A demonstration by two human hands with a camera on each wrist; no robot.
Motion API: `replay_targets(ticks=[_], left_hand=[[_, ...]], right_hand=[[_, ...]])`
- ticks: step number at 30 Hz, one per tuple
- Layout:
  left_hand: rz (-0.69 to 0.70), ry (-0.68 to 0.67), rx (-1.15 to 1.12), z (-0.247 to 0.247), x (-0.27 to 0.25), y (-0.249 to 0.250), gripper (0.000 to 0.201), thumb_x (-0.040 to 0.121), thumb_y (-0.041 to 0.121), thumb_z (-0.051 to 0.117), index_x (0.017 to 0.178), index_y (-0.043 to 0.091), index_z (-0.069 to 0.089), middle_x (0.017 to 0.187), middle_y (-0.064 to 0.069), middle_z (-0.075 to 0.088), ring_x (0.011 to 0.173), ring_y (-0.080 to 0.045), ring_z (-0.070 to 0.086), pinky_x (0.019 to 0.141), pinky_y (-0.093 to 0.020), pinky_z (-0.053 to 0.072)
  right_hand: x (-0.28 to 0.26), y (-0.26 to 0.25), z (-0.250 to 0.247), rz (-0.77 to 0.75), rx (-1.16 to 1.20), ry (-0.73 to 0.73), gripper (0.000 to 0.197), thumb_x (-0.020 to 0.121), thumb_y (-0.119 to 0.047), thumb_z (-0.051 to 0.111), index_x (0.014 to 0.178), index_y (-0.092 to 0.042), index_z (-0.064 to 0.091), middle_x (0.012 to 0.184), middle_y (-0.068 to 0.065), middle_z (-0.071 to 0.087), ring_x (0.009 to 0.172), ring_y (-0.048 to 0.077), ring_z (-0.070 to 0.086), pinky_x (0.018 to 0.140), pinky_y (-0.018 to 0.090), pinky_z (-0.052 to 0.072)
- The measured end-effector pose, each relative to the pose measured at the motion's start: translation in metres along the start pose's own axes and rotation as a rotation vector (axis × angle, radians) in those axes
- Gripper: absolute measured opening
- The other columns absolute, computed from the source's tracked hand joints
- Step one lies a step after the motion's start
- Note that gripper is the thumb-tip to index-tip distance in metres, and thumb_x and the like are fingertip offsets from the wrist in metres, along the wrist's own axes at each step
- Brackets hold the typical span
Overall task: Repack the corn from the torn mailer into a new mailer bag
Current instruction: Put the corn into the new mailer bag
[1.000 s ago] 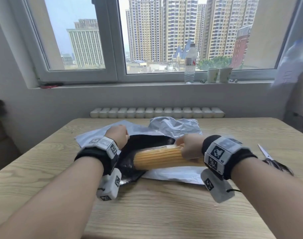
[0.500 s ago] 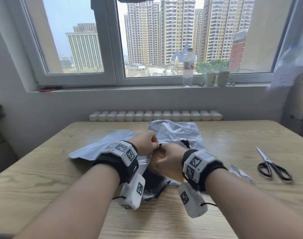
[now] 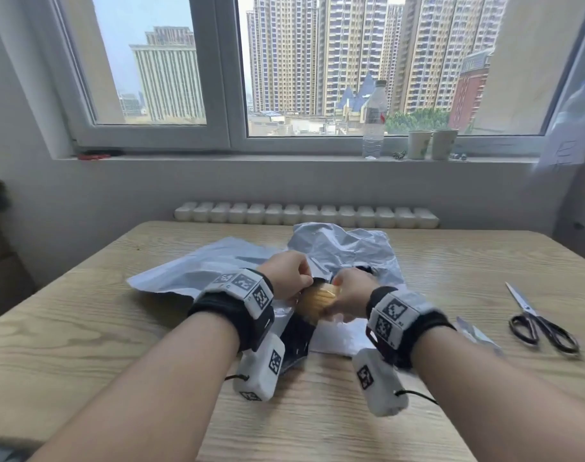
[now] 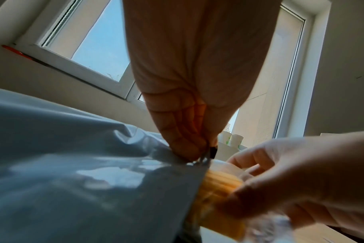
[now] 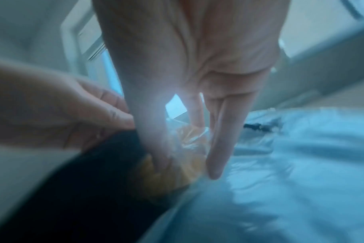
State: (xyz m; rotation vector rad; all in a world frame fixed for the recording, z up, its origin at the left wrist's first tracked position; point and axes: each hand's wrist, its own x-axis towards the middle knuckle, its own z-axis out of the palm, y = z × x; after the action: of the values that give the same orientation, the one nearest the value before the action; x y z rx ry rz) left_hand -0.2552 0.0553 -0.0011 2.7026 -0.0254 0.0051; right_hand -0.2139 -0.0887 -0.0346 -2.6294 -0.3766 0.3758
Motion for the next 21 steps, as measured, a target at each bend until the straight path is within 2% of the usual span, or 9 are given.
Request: replay_targets(ticks=[3, 5, 8, 10, 12, 14, 17, 19, 21], left_hand=[[-0.029, 0.033, -0.039, 0.000, -0.001, -0.007, 0.018, 0.094, 0.017, 0.053, 0.102, 0.005, 0.064, 0.104, -0.012, 0.067, 0.090, -0.025, 0.061, 0.084, -0.033, 0.051], [-0.051, 0.074, -0.070, -0.002, 0.000, -0.013, 0.017, 0.094, 0.018, 0.053, 0.102, 0.006, 0.063, 0.104, -0.012, 0.067, 0.094, -0.027, 0.063, 0.086, -0.035, 0.051], [-0.092, 0.115, -0.127, -0.008, 0.003, -0.019, 0.012, 0.094, 0.018, 0.054, 0.097, 0.010, 0.062, 0.097, -0.010, 0.067, 0.092, -0.026, 0.064, 0.088, -0.038, 0.052], [-0.100, 0.105, -0.121, -0.012, 0.002, -0.021, 0.010, 0.094, 0.019, 0.054, 0.096, 0.012, 0.061, 0.094, -0.007, 0.064, 0.096, -0.026, 0.063, 0.089, -0.038, 0.051], [-0.085, 0.106, -0.074, -0.015, 0.001, -0.021, 0.012, 0.093, 0.017, 0.054, 0.102, 0.011, 0.060, 0.102, -0.007, 0.064, 0.099, -0.026, 0.061, 0.089, -0.034, 0.049], [-0.059, 0.109, -0.063, -0.015, -0.002, -0.019, 0.015, 0.092, 0.016, 0.053, 0.107, 0.017, 0.056, 0.101, -0.005, 0.063, 0.092, -0.023, 0.059, 0.082, -0.031, 0.048], [-0.025, -0.024, -0.083, -0.016, -0.006, -0.015, 0.038, 0.084, 0.024, 0.063, 0.119, 0.033, 0.051, 0.076, 0.003, 0.057, 0.068, -0.015, 0.055, 0.065, -0.025, 0.049], [-0.012, -0.149, -0.061, -0.017, -0.008, -0.012, 0.059, 0.074, 0.026, 0.074, 0.125, 0.039, 0.047, 0.075, 0.007, 0.055, 0.070, -0.013, 0.055, 0.071, -0.028, 0.052], [0.032, -0.152, 0.075, -0.015, -0.008, -0.012, 0.064, 0.067, 0.030, 0.081, 0.123, 0.032, 0.049, 0.094, 0.005, 0.061, 0.086, -0.015, 0.059, 0.080, -0.030, 0.053]], right_hand=[[0.003, -0.008, 0.007, 0.001, 0.586, -0.056, 0.063, 0.071, 0.005, 0.075, 0.128, -0.002, 0.048, 0.119, 0.017, 0.056, 0.105, 0.028, 0.062, 0.085, 0.039, 0.057], [0.003, -0.010, 0.008, -0.023, 0.748, -0.059, 0.072, 0.071, 0.010, 0.074, 0.134, -0.001, 0.040, 0.119, 0.016, 0.051, 0.107, 0.028, 0.059, 0.090, 0.040, 0.055], [0.004, -0.009, 0.010, -0.049, 0.598, 0.003, 0.062, 0.068, -0.006, 0.082, 0.121, -0.005, 0.052, 0.102, 0.011, 0.061, 0.089, 0.021, 0.068, 0.084, 0.036, 0.058], [0.006, -0.009, 0.007, -0.048, 0.556, 0.140, 0.032, 0.073, -0.008, 0.077, 0.102, -0.001, 0.065, 0.086, 0.010, 0.069, 0.075, 0.018, 0.070, 0.081, 0.037, 0.059], [0.008, -0.011, -0.001, -0.051, 0.661, 0.199, 0.009, 0.078, -0.005, 0.071, 0.086, -0.002, 0.069, 0.076, 0.011, 0.069, 0.070, 0.020, 0.068, 0.082, 0.039, 0.059], [0.009, -0.013, -0.008, -0.047, 0.776, 0.178, 0.004, 0.079, -0.001, 0.069, 0.083, -0.001, 0.069, 0.077, 0.013, 0.069, 0.073, 0.022, 0.069, 0.083, 0.039, 0.059], [0.013, -0.014, -0.011, -0.048, 0.833, 0.164, 0.004, 0.079, 0.001, 0.069, 0.078, -0.003, 0.067, 0.076, 0.015, 0.069, 0.074, 0.025, 0.070, 0.083, 0.041, 0.058], [0.010, -0.016, -0.010, -0.059, 0.883, 0.151, 0.008, 0.079, 0.005, 0.067, 0.075, -0.002, 0.066, 0.076, 0.017, 0.067, 0.073, 0.028, 0.069, 0.083, 0.042, 0.058], [0.006, -0.018, -0.009, -0.082, 0.967, 0.135, 0.011, 0.079, 0.011, 0.062, 0.076, 0.001, 0.064, 0.079, 0.019, 0.064, 0.071, 0.029, 0.066, 0.080, 0.040, 0.059]])
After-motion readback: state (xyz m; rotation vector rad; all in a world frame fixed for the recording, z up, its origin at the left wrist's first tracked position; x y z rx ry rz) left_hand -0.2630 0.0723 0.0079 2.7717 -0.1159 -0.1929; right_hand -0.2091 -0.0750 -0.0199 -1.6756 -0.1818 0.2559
